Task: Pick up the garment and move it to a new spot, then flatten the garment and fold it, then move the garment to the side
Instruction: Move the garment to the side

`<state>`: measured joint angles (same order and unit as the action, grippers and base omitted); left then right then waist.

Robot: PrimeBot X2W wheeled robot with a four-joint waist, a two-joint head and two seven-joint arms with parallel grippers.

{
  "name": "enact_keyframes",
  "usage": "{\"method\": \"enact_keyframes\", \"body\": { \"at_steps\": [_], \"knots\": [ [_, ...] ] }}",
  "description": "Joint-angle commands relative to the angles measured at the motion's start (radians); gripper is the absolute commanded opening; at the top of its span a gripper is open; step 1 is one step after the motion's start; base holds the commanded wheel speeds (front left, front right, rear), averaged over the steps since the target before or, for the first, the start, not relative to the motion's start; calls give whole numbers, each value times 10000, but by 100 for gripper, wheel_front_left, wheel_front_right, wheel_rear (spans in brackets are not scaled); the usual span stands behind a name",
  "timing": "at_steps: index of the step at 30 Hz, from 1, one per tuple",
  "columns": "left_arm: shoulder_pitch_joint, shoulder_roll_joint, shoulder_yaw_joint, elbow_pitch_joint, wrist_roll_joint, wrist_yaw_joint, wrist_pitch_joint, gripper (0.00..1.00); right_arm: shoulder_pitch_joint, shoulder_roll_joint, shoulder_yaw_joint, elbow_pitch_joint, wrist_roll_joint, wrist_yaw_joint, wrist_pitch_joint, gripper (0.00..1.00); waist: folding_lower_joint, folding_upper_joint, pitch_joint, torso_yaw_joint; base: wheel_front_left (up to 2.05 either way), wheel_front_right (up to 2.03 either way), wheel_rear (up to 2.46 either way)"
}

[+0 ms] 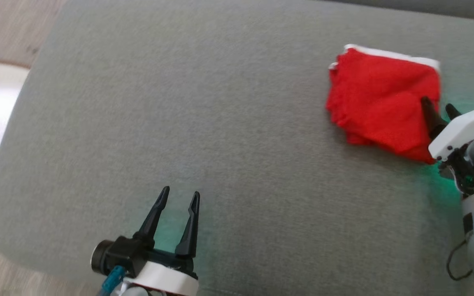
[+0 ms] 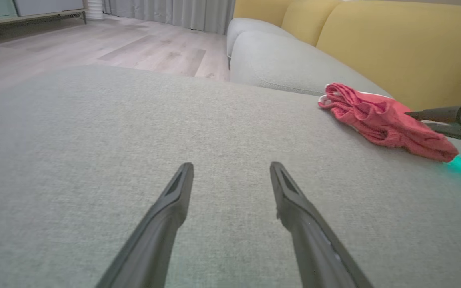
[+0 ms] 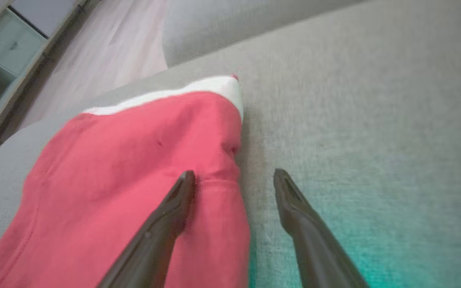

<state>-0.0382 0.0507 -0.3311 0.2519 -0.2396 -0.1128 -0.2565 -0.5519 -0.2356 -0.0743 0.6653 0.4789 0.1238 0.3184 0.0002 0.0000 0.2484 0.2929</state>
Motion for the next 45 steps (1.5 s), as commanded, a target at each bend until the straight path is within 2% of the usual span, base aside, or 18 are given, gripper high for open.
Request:
{"method": "enact_keyframes", "body": {
  "at_steps": [1,4,5,6,9,12,15,20,22,27,31,35,36,37,38,39,43,45],
  "knots": [
    [-310,-5,196,-303,-67,86,-53,100,-457,-17,28,24,132,69,104,100,-2,0,408,431,0,0,0],
    [-326,-5,153,-301,-85,160,-53,100,-612,128,-13,659,347,69,372,100,-2,0,415,447,0,0,0],
    [-309,-5,172,-304,-85,194,-53,100,-644,171,23,796,382,69,424,94,-2,0,397,392,0,0,0],
    [-291,-5,197,-313,-85,226,-53,100,-691,220,-12,890,463,69,408,0,-2,0,385,316,0,0,0],
    [-254,-5,265,-362,-85,263,-53,100,-804,370,33,765,867,69,271,0,-2,0,317,-96,0,0,0],
    [-198,-5,477,-403,-21,274,-53,100,-715,276,425,10,1319,69,242,0,-2,0,202,-1077,0,0,0],
    [-164,-5,653,-411,74,232,-53,100,-508,-77,722,-810,1513,69,448,0,-2,0,115,-2039,0,0,0],
    [-320,-5,790,-433,236,113,-53,100,-327,-858,475,-2242,1521,69,1160,0,-2,0,175,-3410,0,0,0],
    [-391,-5,779,-426,277,87,-53,100,-297,-1024,365,-2524,1497,69,1422,0,-2,0,234,-3565,0,0,0],
    [-813,-5,624,-363,398,-17,-53,100,-268,-1919,-176,-3534,1136,69,3067,0,-2,0,542,-3809,0,0,0],
    [-887,-2,582,-219,561,-72,-53,100,-396,-2467,-830,-3675,607,69,4382,0,-2,0,693,-3560,0,0,0],
    [-827,61,766,-132,656,-103,-53,100,-476,-2972,-1406,-3392,-654,69,5109,0,-2,0,757,-3146,0,0,0],
    [-803,73,816,-119,667,-109,-53,100,-475,-3104,-1444,-3294,-1120,69,5144,3,-2,0,763,-3051,0,0,0],
    [-784,77,863,-119,674,-114,-53,100,-439,-3280,-1377,-3206,-1632,69,5147,48,-2,0,783,-2953,0,0,0],
    [-773,76,891,-126,680,-119,-53,100,-401,-3440,-1310,-3101,-2096,69,5125,67,-2,0,800,-2854,0,0,0],
    [-762,73,921,-141,677,-124,-53,100,-395,-3573,-1294,-3002,-2542,69,5014,100,-2,0,810,-2777,0,0,0],
    [-743,55,1007,-211,646,-137,-53,100,-526,-3856,-1312,-2717,-3997,69,3920,100,-2,0,832,-2554,0,0,0],
    [-676,44,1098,-236,599,-140,-53,100,-611,-3723,-1139,-2683,-4177,69,3468,100,-2,0,772,-2555,0,0,0]
  ]
}}
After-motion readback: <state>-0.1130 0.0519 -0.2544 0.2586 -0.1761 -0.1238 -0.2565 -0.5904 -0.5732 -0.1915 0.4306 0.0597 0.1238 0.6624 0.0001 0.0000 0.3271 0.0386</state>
